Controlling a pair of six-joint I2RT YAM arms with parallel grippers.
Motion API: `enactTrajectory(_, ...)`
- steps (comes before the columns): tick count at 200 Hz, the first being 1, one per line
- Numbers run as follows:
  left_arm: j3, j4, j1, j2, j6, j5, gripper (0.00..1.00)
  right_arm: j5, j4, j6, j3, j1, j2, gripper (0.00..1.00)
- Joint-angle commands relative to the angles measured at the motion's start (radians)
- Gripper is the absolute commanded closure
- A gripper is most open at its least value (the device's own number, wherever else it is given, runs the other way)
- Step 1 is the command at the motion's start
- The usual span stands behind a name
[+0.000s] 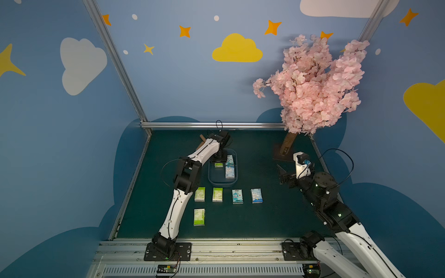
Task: Take the pocket tissues out of the storage box
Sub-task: Pick up the pocket tissues from the storage box.
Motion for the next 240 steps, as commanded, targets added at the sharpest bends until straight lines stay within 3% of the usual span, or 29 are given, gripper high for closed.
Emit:
enactTrajectory(1,0.016,-0.031,0.003,-0.003,0.014,0.005,0.49,0.007,0.038,-0.007,-0.004,-0.005,0.004,0.02)
enactTrajectory(148,-0.098,-0.051,-0.047,-0.179,-0.034,0.002,0.50,-0.043,0.031,0.006,-0.026,-0.009,0.002,0.02)
enactTrajectory(240,-0.471,0.042,-0.122,-0.552,-0.136,-0.031,0.50,-0.123,0.097,0.049,-0.026,-0.012,0.111,0.02)
